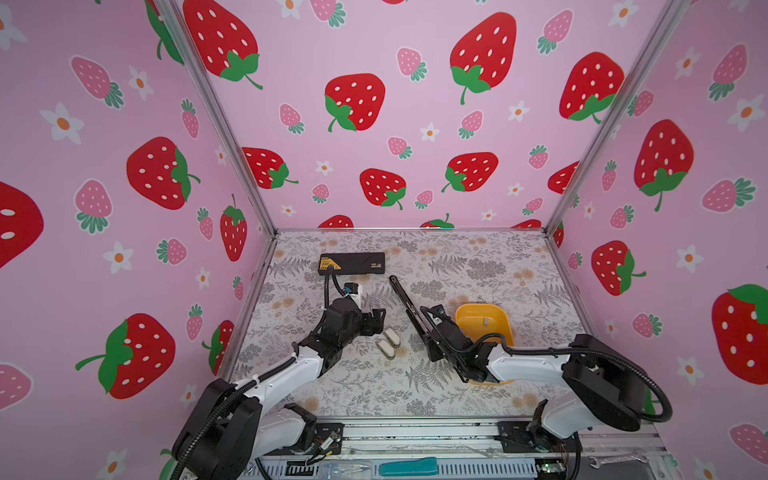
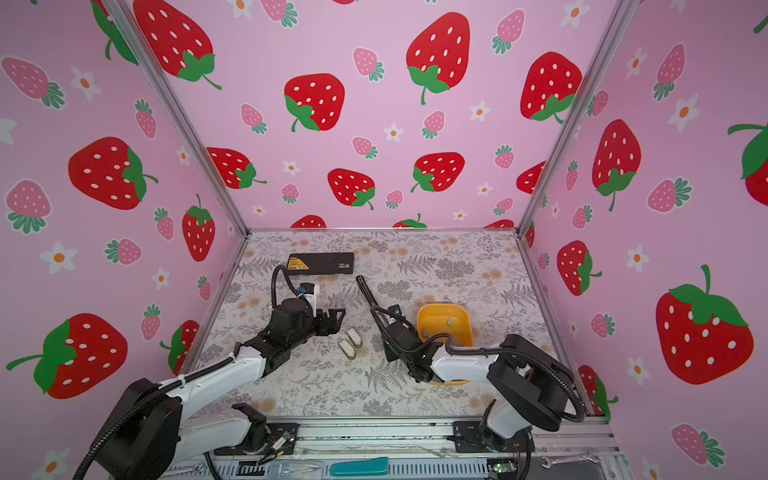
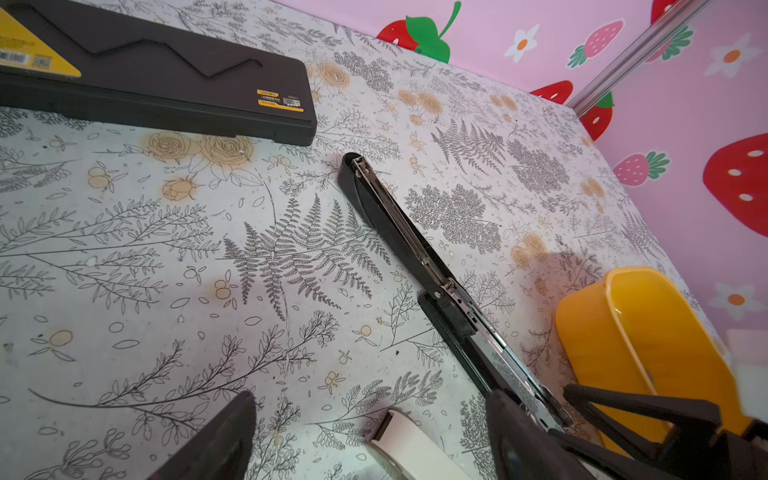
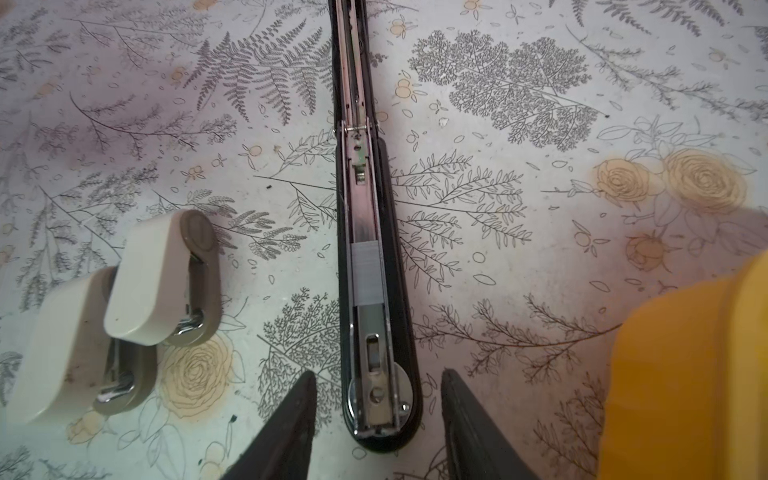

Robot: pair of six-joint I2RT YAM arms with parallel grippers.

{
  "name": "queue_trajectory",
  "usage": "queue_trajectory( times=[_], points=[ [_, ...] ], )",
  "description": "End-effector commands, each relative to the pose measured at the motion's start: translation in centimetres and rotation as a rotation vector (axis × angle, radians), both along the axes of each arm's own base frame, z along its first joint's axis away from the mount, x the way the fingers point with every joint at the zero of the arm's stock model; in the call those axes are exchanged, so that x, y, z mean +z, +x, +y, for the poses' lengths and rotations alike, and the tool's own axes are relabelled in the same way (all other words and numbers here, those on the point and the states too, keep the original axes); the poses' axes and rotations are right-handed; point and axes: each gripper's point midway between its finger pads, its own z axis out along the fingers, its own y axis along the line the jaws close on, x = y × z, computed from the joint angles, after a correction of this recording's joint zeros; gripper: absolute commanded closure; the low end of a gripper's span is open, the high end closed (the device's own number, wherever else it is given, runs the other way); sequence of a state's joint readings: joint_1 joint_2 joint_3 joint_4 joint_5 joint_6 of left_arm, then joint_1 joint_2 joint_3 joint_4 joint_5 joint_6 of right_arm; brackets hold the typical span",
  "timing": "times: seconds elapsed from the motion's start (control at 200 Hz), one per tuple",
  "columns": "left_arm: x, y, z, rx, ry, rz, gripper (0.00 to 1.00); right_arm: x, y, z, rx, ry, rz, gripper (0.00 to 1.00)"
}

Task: Load the staples into the stapler

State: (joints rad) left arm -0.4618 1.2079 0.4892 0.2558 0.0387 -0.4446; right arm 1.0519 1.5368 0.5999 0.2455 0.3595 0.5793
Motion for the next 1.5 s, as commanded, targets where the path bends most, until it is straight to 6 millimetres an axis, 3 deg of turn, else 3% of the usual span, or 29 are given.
queue_trajectory(
  times=[0.0,0.255,0.535,0.605,0.725,0.81,0.95,1.095,1.306,1.496],
  points=[
    [1.6,1.0,-0.5,0.005,-0.026,-0.001,0.12,-0.7,0.4,0.2,-0.007,-0.009,0.023,0.49],
    [0.3,1.8,-1.8,-0.015,-0.038,0.081,0.13,-1.0,1.0,0.9,-0.001,-0.01,0.023,0.65],
    [-0.6,2.5,-2.8,-0.031,-0.065,0.119,0.15,-0.4,1.2,0.9,-0.003,-0.019,0.019,0.66],
    [-0.7,2.5,-2.8,-0.028,-0.069,0.12,0.15,-0.1,1.3,0.8,-0.01,-0.029,0.016,0.63],
    [-0.6,2.5,-3.1,-0.04,-0.079,0.122,0.15,0.7,1.3,0.3,-0.021,-0.04,0.007,0.5],
    [-0.5,2.4,-3.4,-0.053,-0.092,0.128,0.15,1.5,1.3,0.2,-0.02,-0.041,0.0,0.49],
    [-0.5,2.4,-3.4,-0.054,-0.093,0.126,0.15,3.0,1.2,0.3,-0.018,-0.035,-0.014,0.36],
    [-0.3,2.6,-3.3,-0.045,-0.084,0.121,0.15,3.8,1.2,1.0,-0.01,-0.047,-0.02,0.35],
    [-0.5,2.7,-3.5,-0.056,-0.081,0.124,0.15,3.3,1.7,0.6,-0.046,-0.065,-0.013,0.33],
    [-0.7,2.9,-3.4,-0.049,-0.07,0.122,0.15,3.8,1.6,0.4,-0.041,-0.014,-0.024,0.37]
  ],
)
